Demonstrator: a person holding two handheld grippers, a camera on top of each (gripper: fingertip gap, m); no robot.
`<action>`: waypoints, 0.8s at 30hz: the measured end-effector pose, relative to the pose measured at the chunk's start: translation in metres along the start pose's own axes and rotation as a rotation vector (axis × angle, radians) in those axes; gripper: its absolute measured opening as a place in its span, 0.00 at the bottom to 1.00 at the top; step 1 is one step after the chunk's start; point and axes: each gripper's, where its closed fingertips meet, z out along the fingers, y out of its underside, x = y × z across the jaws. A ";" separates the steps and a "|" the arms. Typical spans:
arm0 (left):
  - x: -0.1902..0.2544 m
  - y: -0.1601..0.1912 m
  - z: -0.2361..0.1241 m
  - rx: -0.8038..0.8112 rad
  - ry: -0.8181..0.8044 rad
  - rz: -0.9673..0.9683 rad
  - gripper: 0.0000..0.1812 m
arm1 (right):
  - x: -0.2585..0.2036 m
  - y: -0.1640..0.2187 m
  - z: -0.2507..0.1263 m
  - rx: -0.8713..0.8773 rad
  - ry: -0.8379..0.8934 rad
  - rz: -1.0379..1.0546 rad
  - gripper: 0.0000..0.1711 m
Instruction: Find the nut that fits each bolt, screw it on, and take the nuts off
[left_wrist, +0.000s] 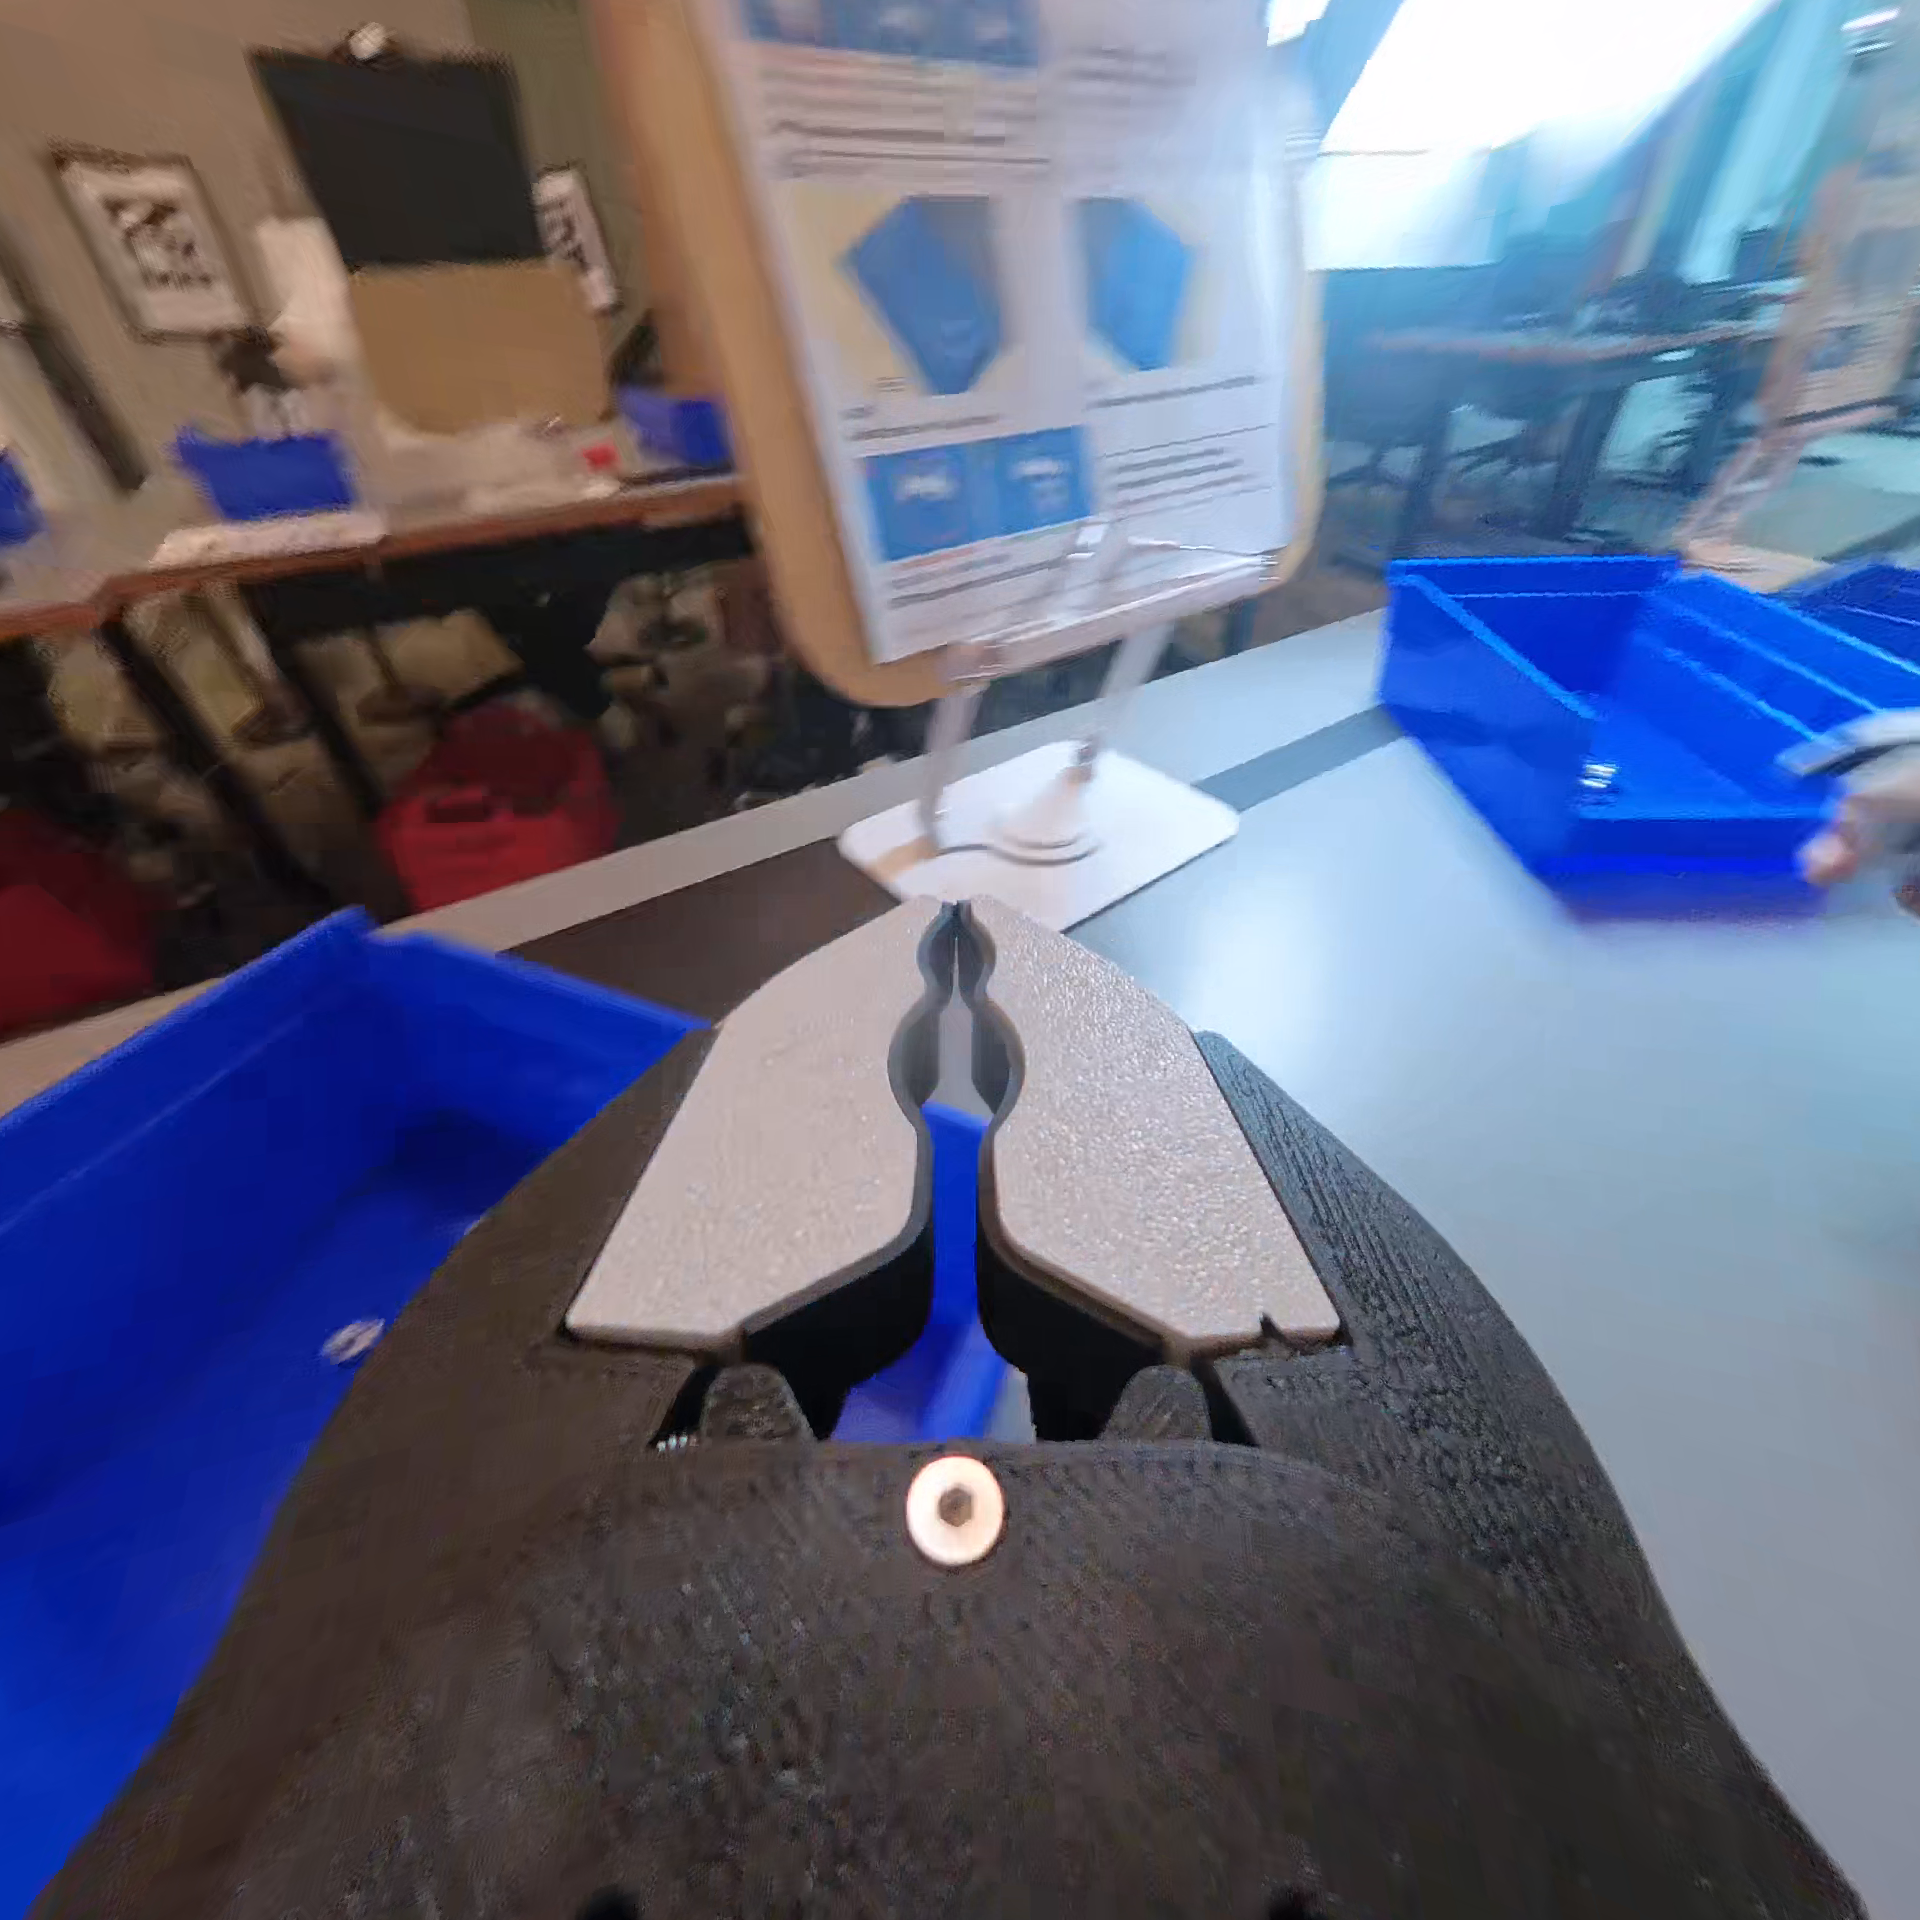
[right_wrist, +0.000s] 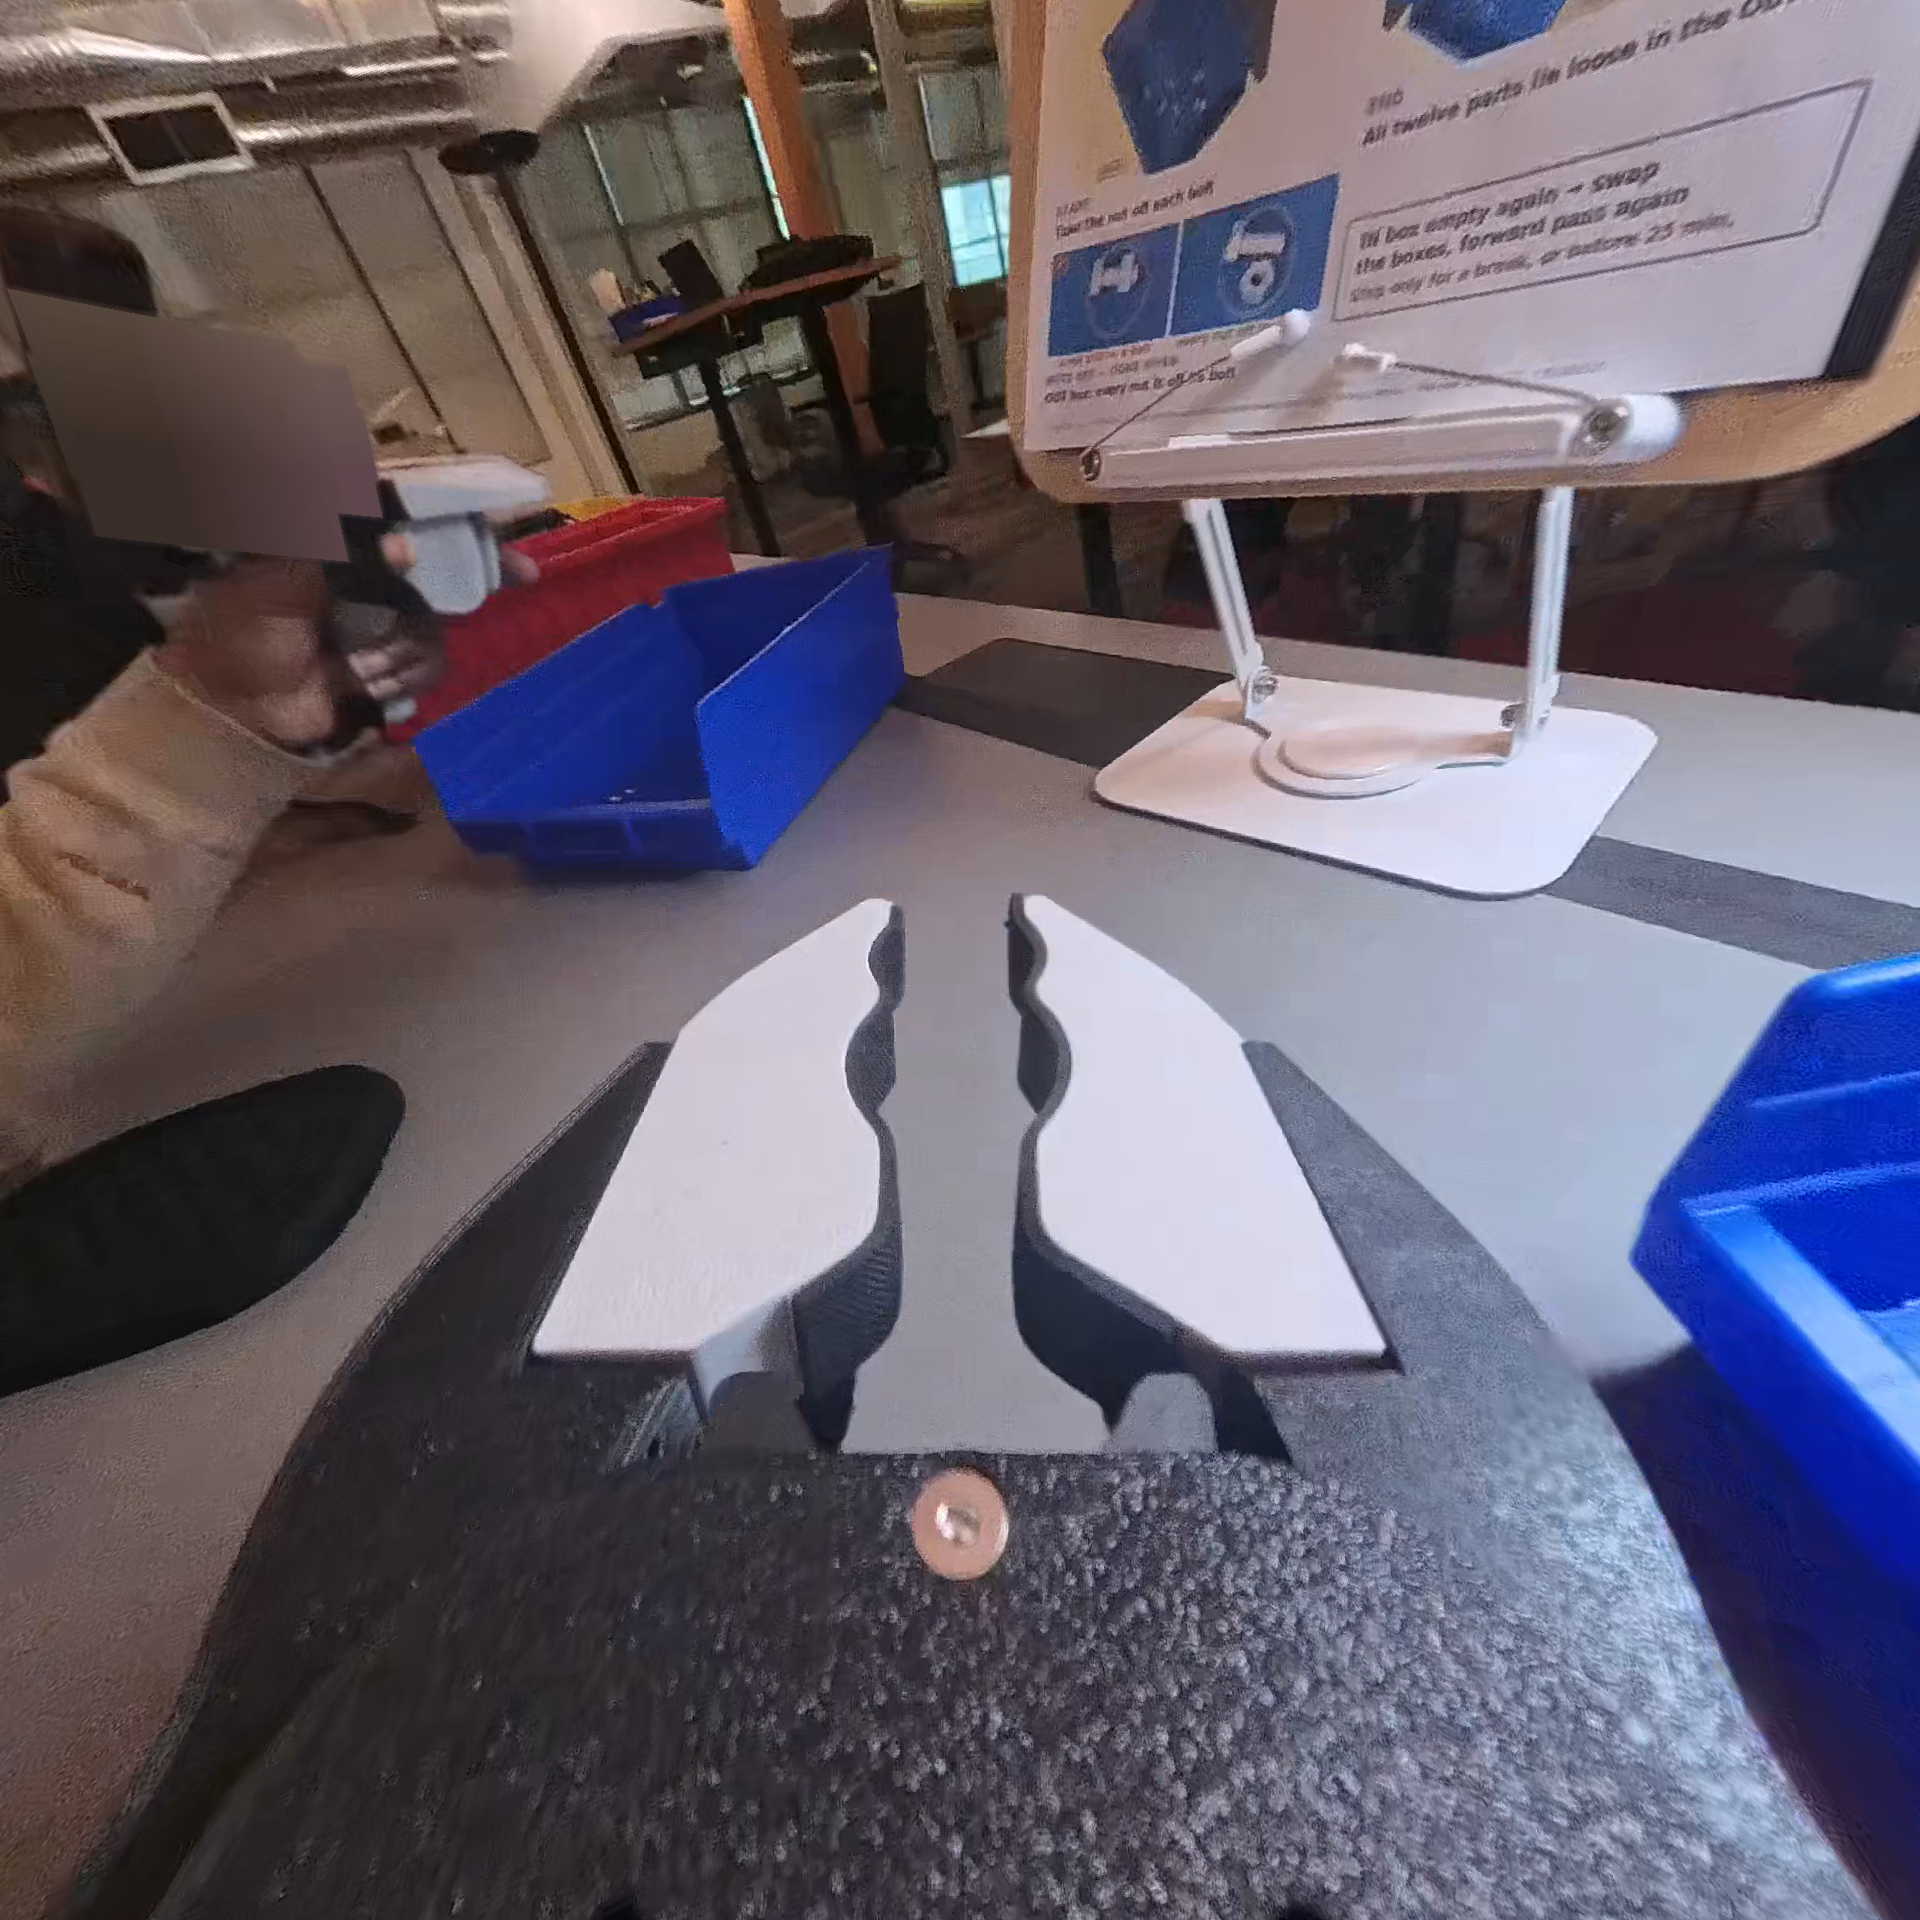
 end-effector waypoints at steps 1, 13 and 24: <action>-0.025 -0.002 -0.003 -0.044 -0.035 -0.028 0.00 | -0.005 0.009 0.003 -0.004 -0.017 0.003 0.09; -0.171 0.143 0.038 -0.827 -0.195 -0.212 0.14 | -0.010 0.048 0.011 -0.095 0.002 -0.151 0.00; -0.187 0.194 0.074 -1.042 -0.166 0.008 0.17 | -0.012 0.065 0.017 -0.174 -0.048 -0.164 0.00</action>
